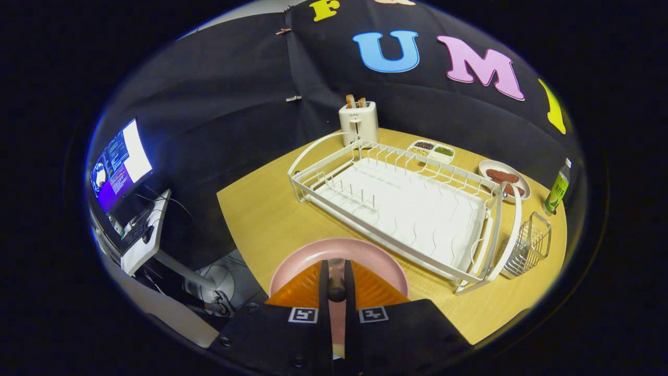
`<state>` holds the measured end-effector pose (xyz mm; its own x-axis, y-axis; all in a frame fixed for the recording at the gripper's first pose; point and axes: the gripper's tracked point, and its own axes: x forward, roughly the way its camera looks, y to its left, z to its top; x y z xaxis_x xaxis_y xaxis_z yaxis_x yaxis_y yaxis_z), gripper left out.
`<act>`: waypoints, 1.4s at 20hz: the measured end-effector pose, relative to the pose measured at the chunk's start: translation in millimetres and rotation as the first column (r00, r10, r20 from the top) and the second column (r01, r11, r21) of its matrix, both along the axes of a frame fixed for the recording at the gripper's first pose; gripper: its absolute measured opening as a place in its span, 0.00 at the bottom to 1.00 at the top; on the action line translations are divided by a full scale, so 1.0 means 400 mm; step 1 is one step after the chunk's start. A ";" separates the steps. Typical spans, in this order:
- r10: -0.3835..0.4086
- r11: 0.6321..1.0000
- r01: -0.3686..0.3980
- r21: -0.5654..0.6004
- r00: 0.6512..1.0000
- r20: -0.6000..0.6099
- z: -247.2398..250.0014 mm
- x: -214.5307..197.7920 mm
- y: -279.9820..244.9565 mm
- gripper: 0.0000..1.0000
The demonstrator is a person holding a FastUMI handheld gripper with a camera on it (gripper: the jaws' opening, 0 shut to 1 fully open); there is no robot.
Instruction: Take the plate from the dish rack, then take the spoon from the basket and place it into the plate.
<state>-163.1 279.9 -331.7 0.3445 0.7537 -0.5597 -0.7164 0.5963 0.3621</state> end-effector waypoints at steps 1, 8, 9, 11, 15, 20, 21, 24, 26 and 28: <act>0.008 1.000 -0.008 -0.015 1.000 -0.005 -0.012 -0.007 -0.007 0.13; 0.003 0.998 -0.005 -0.059 1.000 -0.023 -0.053 -0.027 -0.021 0.25; 0.001 0.999 -0.003 -0.054 1.000 -0.026 -0.051 -0.026 -0.020 0.31; -0.005 0.999 0.004 -0.044 1.000 -0.029 -0.042 -0.026 -0.022 0.44; -0.022 0.999 0.020 -0.046 0.999 -0.033 -0.040 -0.022 -0.027 0.73; -0.080 0.997 0.079 -0.022 0.997 -0.016 0.019 0.010 -0.048 0.99; -0.104 0.995 0.104 -0.011 0.995 -0.004 0.048 0.026 -0.058 0.99; -0.209 0.976 0.203 0.079 0.975 0.072 0.195 0.102 -0.089 0.99; -0.286 0.955 0.268 0.125 0.947 0.149 0.301 0.168 -0.135 0.99; -0.356 0.929 0.326 0.176 0.917 0.180 0.394 0.208 -0.182 0.99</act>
